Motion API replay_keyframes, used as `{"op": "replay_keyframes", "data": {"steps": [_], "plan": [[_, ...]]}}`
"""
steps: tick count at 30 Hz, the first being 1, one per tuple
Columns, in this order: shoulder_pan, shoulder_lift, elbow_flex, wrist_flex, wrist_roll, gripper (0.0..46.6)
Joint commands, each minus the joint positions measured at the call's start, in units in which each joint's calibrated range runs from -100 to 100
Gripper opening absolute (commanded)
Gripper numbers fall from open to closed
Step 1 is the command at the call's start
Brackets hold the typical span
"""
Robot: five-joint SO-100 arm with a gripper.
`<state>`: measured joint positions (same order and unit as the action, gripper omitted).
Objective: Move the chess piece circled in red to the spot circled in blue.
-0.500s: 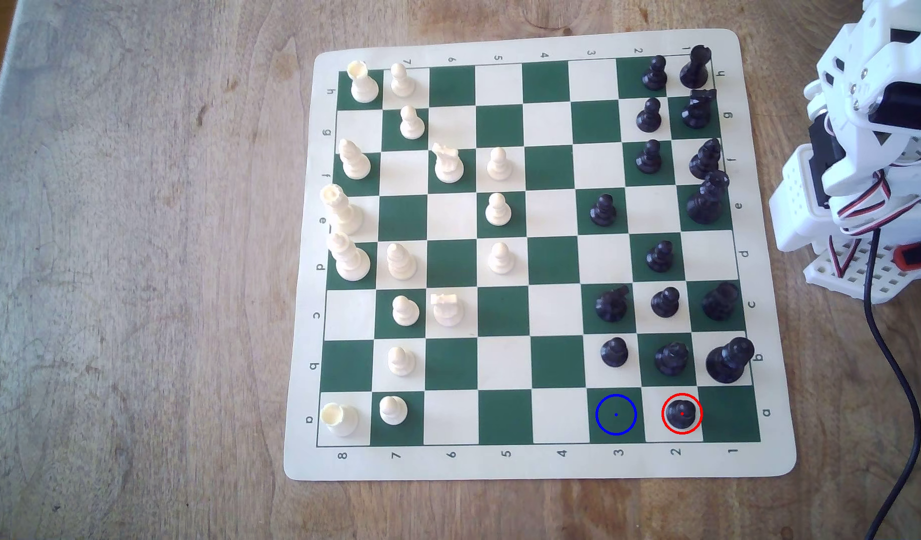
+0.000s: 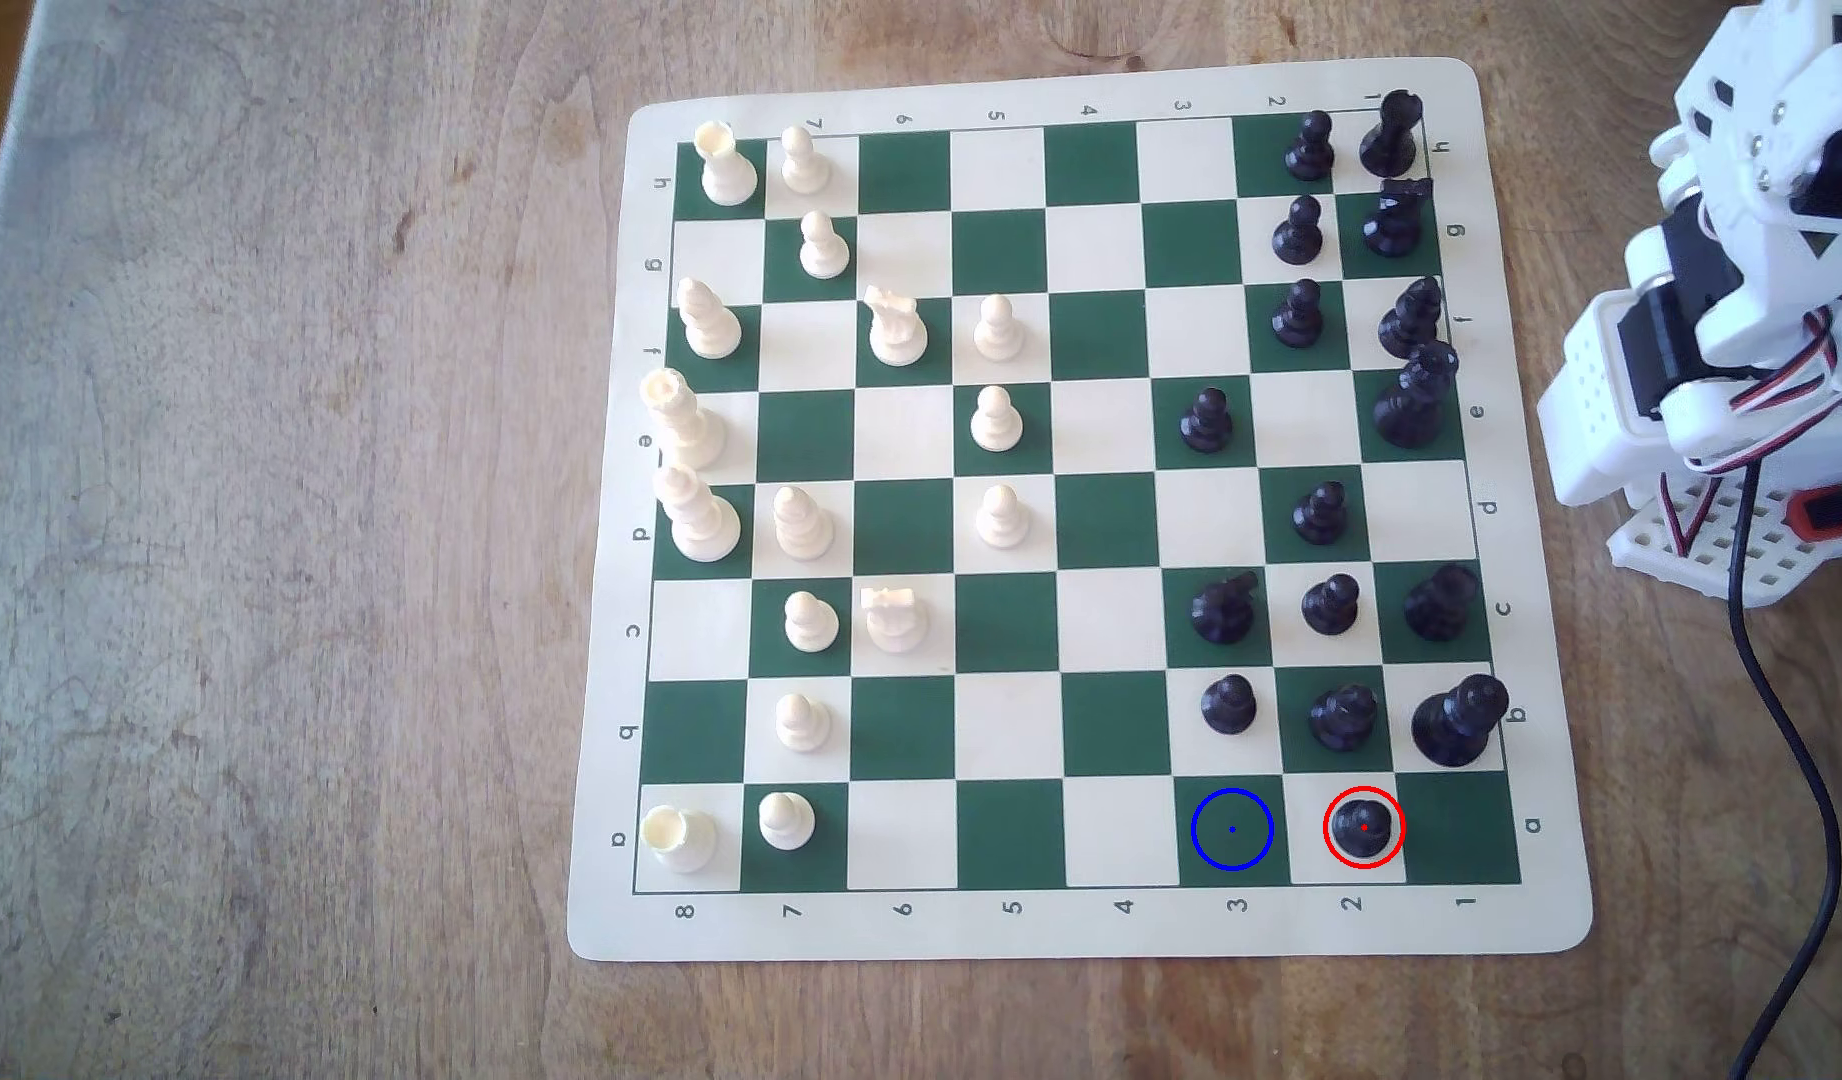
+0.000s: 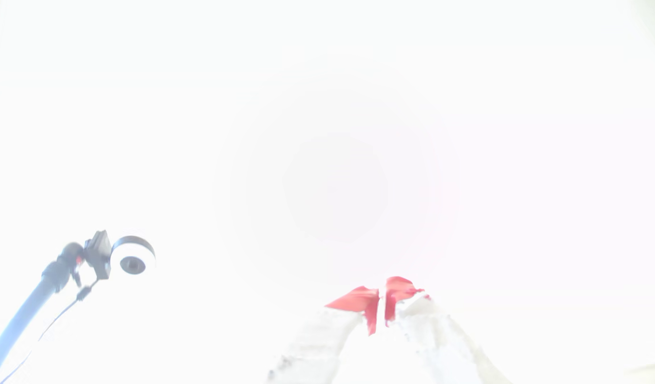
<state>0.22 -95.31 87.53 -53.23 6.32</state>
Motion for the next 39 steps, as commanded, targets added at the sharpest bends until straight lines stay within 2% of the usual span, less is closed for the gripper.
{"op": "replay_keyframes", "data": {"steps": [1, 6, 8, 12, 14, 16, 18, 20, 22, 23, 24, 25, 28, 30, 33, 36, 39], "plan": [[0.68, 0.83, -8.38, 16.13, -0.44, 0.2], [1.93, 3.37, -14.82, 37.17, -0.54, 0.2], [2.40, 4.99, -19.62, 52.08, -0.68, 0.2], [1.85, 11.10, -24.34, 59.86, -0.73, 0.2], [2.16, 11.27, -23.70, 59.86, -2.88, 1.2], [2.24, 11.27, -23.52, 60.19, -7.52, 8.7], [2.01, 11.18, -23.97, 59.70, -7.52, 13.3], [1.30, 13.22, -25.70, 59.78, -7.52, 13.3], [1.15, 14.32, -26.33, 61.25, -7.52, 15.6], [1.07, 14.32, -26.78, 62.73, -7.52, 14.8], [1.07, 14.58, -28.05, 65.76, -7.03, 11.4], [-0.10, 16.62, -31.77, 71.90, -4.54, 8.8], [-2.76, 22.13, -40.38, 81.16, -3.37, 12.4], [-3.94, 26.38, -46.01, 87.79, -1.37, 13.8], [-5.58, 28.08, -48.09, 95.24, -0.78, 16.2], [-6.83, 29.60, -48.27, 103.35, -0.73, 20.8], [-9.02, 33.00, -52.44, 113.59, -1.03, 21.1]]}}
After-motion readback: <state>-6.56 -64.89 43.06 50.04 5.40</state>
